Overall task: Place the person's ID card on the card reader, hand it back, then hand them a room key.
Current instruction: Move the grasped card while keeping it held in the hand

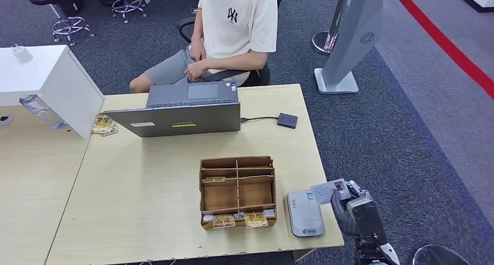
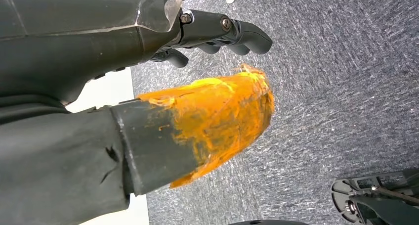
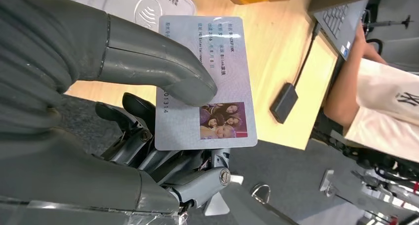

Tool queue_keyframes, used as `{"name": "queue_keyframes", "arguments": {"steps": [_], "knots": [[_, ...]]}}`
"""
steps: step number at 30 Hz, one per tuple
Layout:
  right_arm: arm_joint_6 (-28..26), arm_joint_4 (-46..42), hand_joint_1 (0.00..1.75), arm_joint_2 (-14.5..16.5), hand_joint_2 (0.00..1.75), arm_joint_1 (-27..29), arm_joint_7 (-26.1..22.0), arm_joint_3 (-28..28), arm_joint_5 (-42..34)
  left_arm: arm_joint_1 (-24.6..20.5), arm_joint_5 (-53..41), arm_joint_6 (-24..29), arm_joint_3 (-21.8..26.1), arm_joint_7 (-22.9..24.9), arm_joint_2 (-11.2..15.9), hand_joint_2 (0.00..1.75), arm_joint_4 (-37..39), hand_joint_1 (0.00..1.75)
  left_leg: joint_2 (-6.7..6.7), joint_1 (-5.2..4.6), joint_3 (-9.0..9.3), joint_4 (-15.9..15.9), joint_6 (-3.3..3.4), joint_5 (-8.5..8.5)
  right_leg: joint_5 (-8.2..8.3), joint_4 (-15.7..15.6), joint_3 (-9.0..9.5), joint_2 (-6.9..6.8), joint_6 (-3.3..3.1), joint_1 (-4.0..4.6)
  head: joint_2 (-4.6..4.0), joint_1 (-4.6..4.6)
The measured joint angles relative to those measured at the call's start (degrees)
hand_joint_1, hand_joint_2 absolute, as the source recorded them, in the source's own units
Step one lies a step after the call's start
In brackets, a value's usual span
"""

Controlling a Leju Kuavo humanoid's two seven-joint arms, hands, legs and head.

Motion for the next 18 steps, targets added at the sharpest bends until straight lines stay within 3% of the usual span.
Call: {"name": "queue_keyframes", "arguments": {"steps": [18], "knots": [[-0.8,2.5,1.75,-2.4,1.75,0.7,4.9,3.9,7.8,0.4,-0.3,0.0,0.0,0.2,0.0,0.0,0.0,0.0,0.01,0.0,0.0,0.0,0.0,0.0,0.0,0.0,0.0,0.0,0.0,0.0,0.0,-0.01]]}}
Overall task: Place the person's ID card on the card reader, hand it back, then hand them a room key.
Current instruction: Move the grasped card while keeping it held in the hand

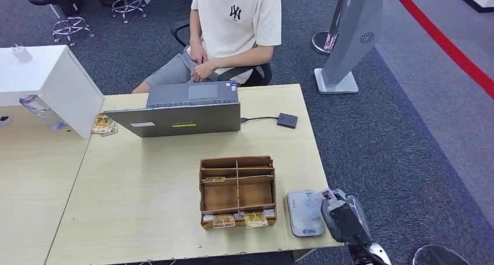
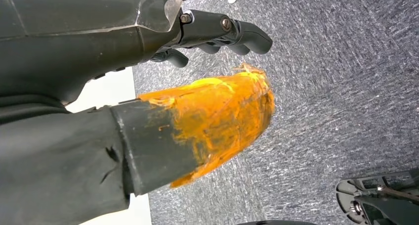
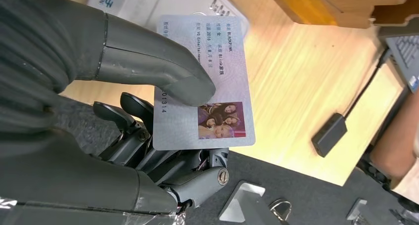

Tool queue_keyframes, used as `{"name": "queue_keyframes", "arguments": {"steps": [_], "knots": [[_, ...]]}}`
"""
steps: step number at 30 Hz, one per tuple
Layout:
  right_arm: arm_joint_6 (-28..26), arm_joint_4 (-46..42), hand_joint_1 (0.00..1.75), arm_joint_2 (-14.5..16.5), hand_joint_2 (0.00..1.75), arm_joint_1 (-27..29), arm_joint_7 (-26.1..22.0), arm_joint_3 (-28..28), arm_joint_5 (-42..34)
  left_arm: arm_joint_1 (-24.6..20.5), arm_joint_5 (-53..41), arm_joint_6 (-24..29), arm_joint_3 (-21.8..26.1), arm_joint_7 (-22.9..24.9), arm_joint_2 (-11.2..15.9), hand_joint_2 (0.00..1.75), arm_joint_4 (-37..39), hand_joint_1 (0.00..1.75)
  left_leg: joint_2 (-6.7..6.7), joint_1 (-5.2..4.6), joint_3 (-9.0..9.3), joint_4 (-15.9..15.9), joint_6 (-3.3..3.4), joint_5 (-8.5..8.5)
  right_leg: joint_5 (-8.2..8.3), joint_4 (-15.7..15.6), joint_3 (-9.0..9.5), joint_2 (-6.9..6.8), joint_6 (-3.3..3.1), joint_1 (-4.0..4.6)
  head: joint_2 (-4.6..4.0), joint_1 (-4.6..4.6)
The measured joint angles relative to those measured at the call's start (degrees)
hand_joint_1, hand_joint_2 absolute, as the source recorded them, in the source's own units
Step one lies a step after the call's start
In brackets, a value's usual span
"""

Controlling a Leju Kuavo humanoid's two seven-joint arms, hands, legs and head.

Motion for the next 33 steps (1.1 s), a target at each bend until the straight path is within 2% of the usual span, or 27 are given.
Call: {"name": "queue_keyframes", "arguments": {"steps": [24,33], "knots": [[-1.6,6.0,1.75,-1.0,1.75,-2.8,1.3,2.8,3.7,0.3,0.0,0.0,1.9,0.5,-0.6,0.0,0.0,0.0,0.0,0.0,0.01,0.0,0.0,0.0,0.0,0.0,0.0,0.0,0.0,0.0,0.0,0.0],[-4.9,8.0,1.75,-1.7,1.75,-4.0,4.1,3.2,9.0,0.3,0.0,0.0,2.7,0.6,-0.8,0.0,0.0,0.0,0.0,0.0,0.01,0.0,0.0,0.0,0.0,0.0,0.0,0.0,0.0,0.0,0.0,0.0]]}}
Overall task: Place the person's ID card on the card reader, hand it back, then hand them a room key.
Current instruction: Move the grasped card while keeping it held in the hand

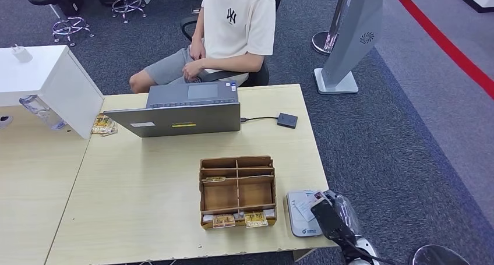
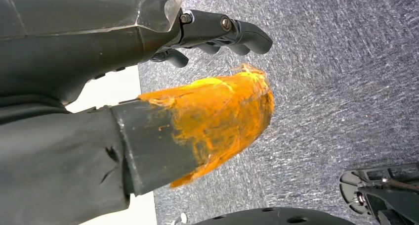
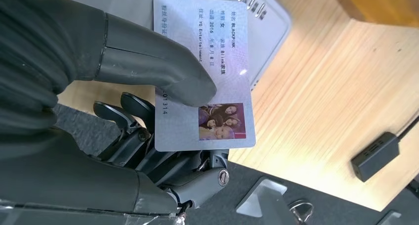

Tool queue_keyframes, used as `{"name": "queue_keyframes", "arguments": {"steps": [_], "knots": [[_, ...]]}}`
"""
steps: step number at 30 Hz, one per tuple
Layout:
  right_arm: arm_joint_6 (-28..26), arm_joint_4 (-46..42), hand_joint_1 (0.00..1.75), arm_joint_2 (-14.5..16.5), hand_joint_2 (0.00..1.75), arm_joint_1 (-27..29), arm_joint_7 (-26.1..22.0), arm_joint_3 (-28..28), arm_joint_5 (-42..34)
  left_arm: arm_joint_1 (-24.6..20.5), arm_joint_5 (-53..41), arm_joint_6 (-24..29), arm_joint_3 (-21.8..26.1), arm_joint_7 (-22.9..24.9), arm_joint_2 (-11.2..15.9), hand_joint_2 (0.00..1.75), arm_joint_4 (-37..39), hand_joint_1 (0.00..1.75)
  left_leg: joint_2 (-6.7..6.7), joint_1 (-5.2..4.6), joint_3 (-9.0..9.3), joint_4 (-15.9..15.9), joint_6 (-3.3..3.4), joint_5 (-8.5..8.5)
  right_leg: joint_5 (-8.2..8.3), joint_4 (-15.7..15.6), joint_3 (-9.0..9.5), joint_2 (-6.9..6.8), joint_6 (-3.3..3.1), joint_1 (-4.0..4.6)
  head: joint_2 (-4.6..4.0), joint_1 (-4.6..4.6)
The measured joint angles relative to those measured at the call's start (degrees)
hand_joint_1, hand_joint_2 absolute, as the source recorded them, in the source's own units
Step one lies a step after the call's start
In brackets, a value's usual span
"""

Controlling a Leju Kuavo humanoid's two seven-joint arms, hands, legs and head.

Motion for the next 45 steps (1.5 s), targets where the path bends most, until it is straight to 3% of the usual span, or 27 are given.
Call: {"name": "queue_keyframes", "arguments": {"steps": [10,27,33,38,45], "knots": [[-4.3,3.5,1.75,-0.9,1.75,-2.1,3.9,1.5,8.4,0.0,-0.1,0.1,1.1,0.4,-0.5,0.0,0.0,0.0,0.02,0.0,0.06,0.0,0.0,0.0,0.0,0.0,0.03,0.02,0.0,0.0,0.0,0.01],[-5.5,5.8,1.75,-1.3,1.75,-4.0,4.0,2.4,9.5,0.1,-0.1,0.2,2.3,0.4,-0.9,0.0,0.0,0.0,0.06,0.0,0.21,0.0,0.0,0.0,0.01,0.0,0.19,0.02,0.0,0.0,0.0,0.0],[-13.2,3.0,1.75,-0.5,1.75,-3.4,-0.4,2.3,7.8,0.1,-0.5,0.4,2.7,-0.1,-1.2,0.0,0.0,0.0,0.04,0.0,0.19,0.0,0.0,0.0,0.01,0.0,0.17,0.01,0.0,0.0,0.0,0.0],[-20.7,-4.4,1.75,1.7,1.75,-1.6,-4.2,0.8,7.4,0.1,-1.9,0.5,2.9,-0.1,-1.5,0.0,0.0,0.0,0.02,0.0,0.13,0.0,0.0,0.0,0.0,0.0,0.1,0.01,-0.01,0.0,0.0,0.0],[-22.7,-15.4,1.75,7.7,1.75,0.2,-13.4,-4.7,9.1,0.0,-3.6,0.2,2.9,0.3,-1.7,0.0,0.0,0.0,0.04,0.01,0.09,0.0,-0.04,-0.02,-0.01,0.0,0.04,0.02,-0.02,0.01,0.0,-0.01]]}}
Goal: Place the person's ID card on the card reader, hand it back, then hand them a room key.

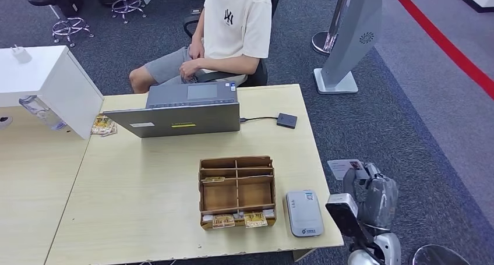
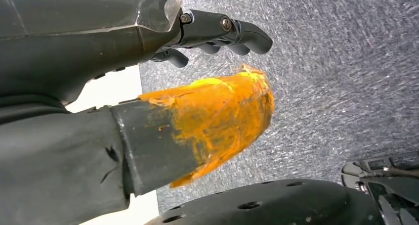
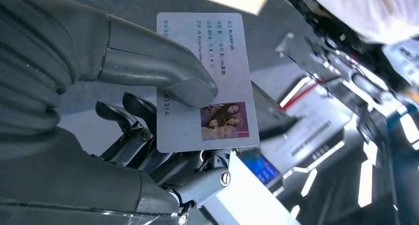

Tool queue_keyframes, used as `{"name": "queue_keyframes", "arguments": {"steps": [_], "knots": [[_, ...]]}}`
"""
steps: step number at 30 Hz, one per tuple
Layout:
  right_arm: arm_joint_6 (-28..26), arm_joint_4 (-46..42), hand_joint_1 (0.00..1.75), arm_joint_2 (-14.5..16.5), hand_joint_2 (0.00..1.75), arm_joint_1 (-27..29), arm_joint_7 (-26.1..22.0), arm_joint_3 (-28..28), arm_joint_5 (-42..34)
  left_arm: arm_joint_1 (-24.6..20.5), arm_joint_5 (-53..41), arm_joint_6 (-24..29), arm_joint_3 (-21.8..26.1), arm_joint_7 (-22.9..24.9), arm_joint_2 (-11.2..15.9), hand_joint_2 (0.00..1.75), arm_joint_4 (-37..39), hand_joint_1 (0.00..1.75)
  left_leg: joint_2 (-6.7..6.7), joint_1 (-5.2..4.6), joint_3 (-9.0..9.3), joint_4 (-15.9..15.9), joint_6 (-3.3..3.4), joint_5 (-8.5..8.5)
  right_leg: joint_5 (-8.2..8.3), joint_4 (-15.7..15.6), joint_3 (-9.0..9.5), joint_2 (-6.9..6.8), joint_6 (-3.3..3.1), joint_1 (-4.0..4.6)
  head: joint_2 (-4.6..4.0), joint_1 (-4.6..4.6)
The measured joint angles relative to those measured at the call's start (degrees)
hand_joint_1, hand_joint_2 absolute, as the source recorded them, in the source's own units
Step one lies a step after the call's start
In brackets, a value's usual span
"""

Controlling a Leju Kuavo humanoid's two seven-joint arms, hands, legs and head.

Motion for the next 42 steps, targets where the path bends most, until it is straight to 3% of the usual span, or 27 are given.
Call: {"name": "queue_keyframes", "arguments": {"steps": [10,17,25,29,32,37,42], "knots": [[0.0,-7.6,1.75,7.4,1.75,-0.7,-9.7,-3.2,8.3,-0.4,-2.5,-0.7,-0.1,0.7,-0.1,0.0,0.0,0.0,0.01,0.01,-0.01,0.0,0.0,0.01,0.01,0.0,0.03,0.01,0.0,0.0,0.0,0.02],[-0.1,-8.1,1.75,7.7,1.75,-3.0,-11.6,0.1,19.5,-1.0,-4.4,-1.3,-0.8,0.7,0.1,0.0,0.0,0.0,-0.03,0.01,-0.05,0.0,0.0,0.01,0.01,0.0,0.08,-0.02,0.0,-0.01,0.0,0.04],[0.0,-4.2,1.75,7.2,1.75,-12.5,-10.2,5.8,33.4,-1.7,-7.1,-2.4,-2.3,1.0,0.7,0.0,0.0,0.0,-0.04,0.01,-0.01,0.0,-0.05,0.09,0.03,0.1,0.11,-0.02,-0.01,0.0,0.0,0.03],[0.0,0.0,1.75,6.7,1.75,-19.6,-0.5,10.6,39.8,-2.0,-8.3,-2.9,-3.2,1.1,1.1,0.0,0.0,0.0,-0.02,0.01,0.01,0.0,-0.11,0.13,0.05,0.1,0.07,0.03,-0.03,0.0,0.0,0.02],[0.0,3.8,1.75,5.1,1.75,-25.9,11.6,16.7,43.1,-2.3,-9.3,-3.3,-4.0,1.4,1.4,0.0,0.0,0.0,-0.01,0.01,0.01,0.0,-0.12,0.15,0.06,0.1,0.01,0.06,-0.05,0.0,0.0,0.02],[0.0,11.1,1.75,-1.8,1.75,-37.1,34.3,30.9,43.7,-3.1,-10.6,-4.5,-5.2,2.0,1.8,0.0,0.0,0.0,0.04,0.01,-0.02,0.0,-0.09,0.18,0.08,0.2,-0.02,0.11,-0.05,-0.02,0.0,0.04],[0.0,18.2,1.75,-6.6,1.75,-45.9,44.7,43.9,43.7,-3.9,-11.3,-5.3,-6.2,2.4,2.1,0.0,0.0,0.0,-0.02,0.0,-0.02,0.0,-0.08,0.18,0.08,0.2,-0.03,0.06,-0.05,-0.01,0.0,0.03]]}}
